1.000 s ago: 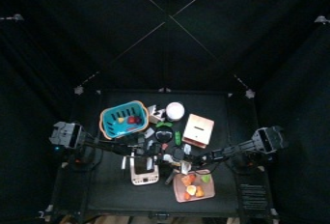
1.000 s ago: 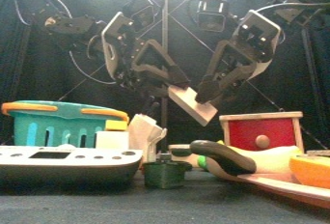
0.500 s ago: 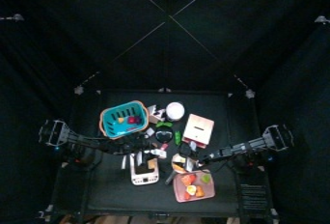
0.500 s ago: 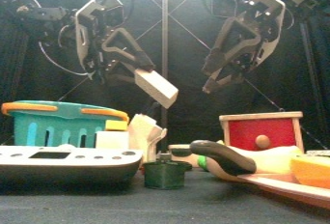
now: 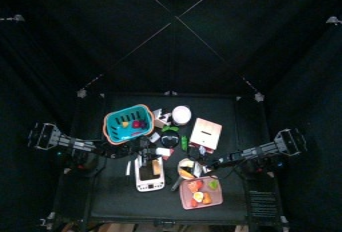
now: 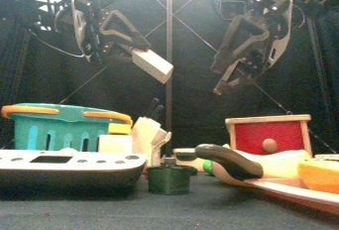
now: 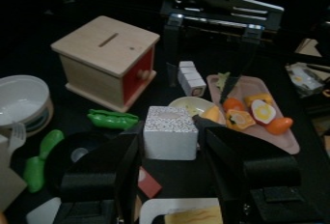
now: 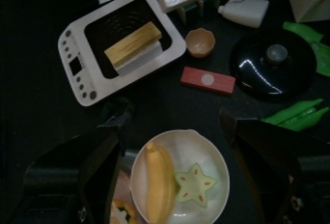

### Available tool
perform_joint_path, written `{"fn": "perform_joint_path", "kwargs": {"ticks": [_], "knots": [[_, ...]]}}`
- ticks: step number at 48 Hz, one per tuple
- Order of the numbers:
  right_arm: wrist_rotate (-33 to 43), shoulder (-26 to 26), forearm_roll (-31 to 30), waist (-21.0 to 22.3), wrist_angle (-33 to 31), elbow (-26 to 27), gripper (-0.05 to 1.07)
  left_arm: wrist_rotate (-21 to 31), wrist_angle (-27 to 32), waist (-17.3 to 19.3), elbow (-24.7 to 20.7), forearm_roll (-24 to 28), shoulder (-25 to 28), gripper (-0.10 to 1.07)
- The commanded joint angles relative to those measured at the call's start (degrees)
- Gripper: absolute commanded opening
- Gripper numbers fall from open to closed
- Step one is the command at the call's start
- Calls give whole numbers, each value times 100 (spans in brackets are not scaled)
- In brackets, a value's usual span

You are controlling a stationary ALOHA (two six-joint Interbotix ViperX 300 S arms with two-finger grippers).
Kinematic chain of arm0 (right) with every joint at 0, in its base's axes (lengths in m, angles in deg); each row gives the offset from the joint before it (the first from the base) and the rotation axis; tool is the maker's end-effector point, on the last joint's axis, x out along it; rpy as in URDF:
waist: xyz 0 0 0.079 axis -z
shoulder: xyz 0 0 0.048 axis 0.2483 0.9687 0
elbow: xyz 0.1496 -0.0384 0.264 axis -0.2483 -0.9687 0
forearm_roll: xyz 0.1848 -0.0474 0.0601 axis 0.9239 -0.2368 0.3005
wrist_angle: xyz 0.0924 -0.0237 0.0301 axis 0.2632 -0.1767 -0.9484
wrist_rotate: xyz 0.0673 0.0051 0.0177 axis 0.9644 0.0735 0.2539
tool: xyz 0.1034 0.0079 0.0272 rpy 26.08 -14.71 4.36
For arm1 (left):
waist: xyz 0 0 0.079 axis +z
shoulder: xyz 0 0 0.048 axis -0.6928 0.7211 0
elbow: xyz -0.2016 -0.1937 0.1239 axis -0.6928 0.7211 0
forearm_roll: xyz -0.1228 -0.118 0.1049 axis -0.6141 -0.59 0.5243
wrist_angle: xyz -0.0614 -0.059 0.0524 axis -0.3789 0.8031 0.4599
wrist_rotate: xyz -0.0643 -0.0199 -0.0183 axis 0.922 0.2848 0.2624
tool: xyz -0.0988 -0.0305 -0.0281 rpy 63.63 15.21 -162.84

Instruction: Place rice on stove

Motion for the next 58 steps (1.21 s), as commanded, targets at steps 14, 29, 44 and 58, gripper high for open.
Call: {"fn": "perform_joint_path", "kwargs": {"ticks": [14,29,44,58], "knots": [[0,-158,211,26,-9,26,102,-2795,-2197,-1037,-105,-3243,-26,77],[18,-149,229,88,-9,26,102,-3015,-4623,-2452,-360,-4667,809,77],[9,-149,387,193,-9,18,102,-2751,-6776,-3551,-1450,-6135,2426,77],[53,-62,606,176,-9,53,102,-2118,-6961,-3841,-2373,-7629,3445,77]]}}
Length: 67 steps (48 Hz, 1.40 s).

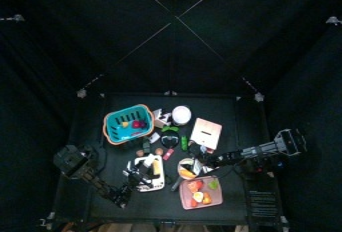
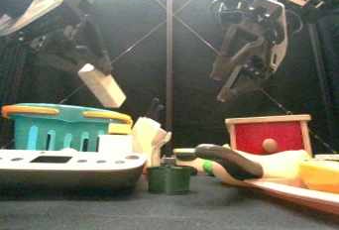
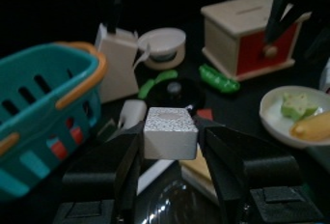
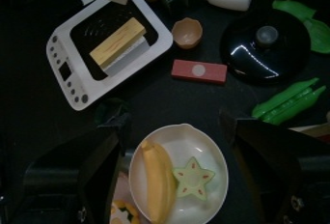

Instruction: Place rice on stove

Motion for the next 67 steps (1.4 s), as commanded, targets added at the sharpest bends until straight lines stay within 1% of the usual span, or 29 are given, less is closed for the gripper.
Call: {"fn": "perform_joint_path", "kwargs": {"ticks": [1,8,11,15,20,25,40,58,67], "knots": [[9,-53,141,-18,0,88,102,308,-132,-97,-211,-378,53,77],[9,26,308,-26,0,132,102,791,-483,-308,-114,-756,88,76],[9,88,325,-26,0,158,102,949,-466,-369,-114,-888,105,76],[9,185,343,-26,0,211,102,1046,-457,-439,-229,-905,211,76],[9,334,343,-35,0,308,101,1046,-457,-457,-404,-993,431,76],[-9,475,343,-35,0,360,102,1063,-457,-457,-457,-1037,571,76],[-18,598,352,-26,0,387,102,1081,-422,-387,-492,-1099,598,77],[-18,624,352,-35,0,378,102,1081,-141,-369,-554,-1178,686,78],[-18,659,352,-35,0,387,102,1081,9,-369,-527,-1187,686,85]]}}
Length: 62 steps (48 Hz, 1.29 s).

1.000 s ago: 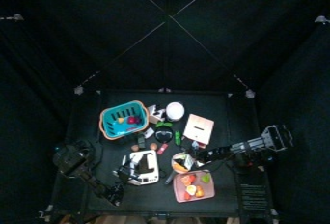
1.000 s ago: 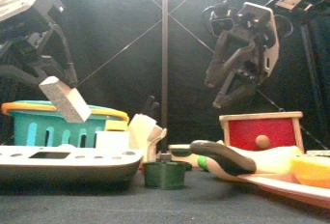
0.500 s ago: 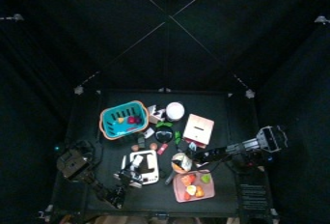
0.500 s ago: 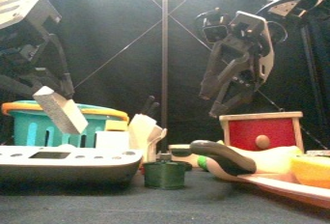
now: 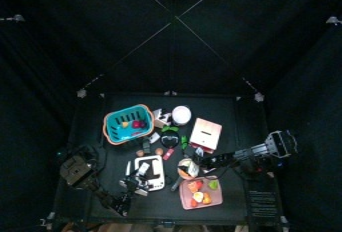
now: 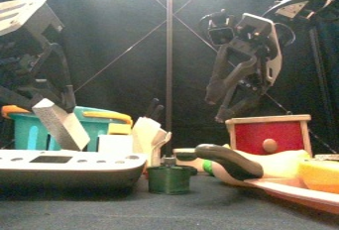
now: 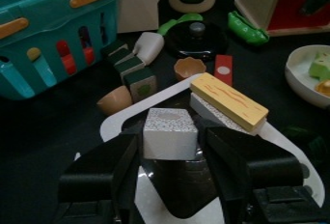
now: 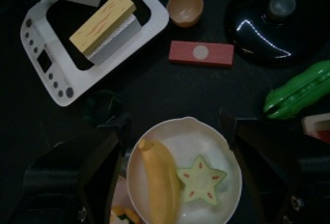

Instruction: Place rice on stove

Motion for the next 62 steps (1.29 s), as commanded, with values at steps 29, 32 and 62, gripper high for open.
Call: {"fn": "perform_joint_path", "kwargs": {"ticks": [29,32,62], "knots": [[-26,-53,-9,9,0,158,102,9,-114,-9,185,0,-360,94],[-26,-53,-9,18,0,158,102,9,-114,-18,264,0,-466,94],[-44,-26,-18,35,35,176,102,0,-114,0,527,53,-686,93]]}}
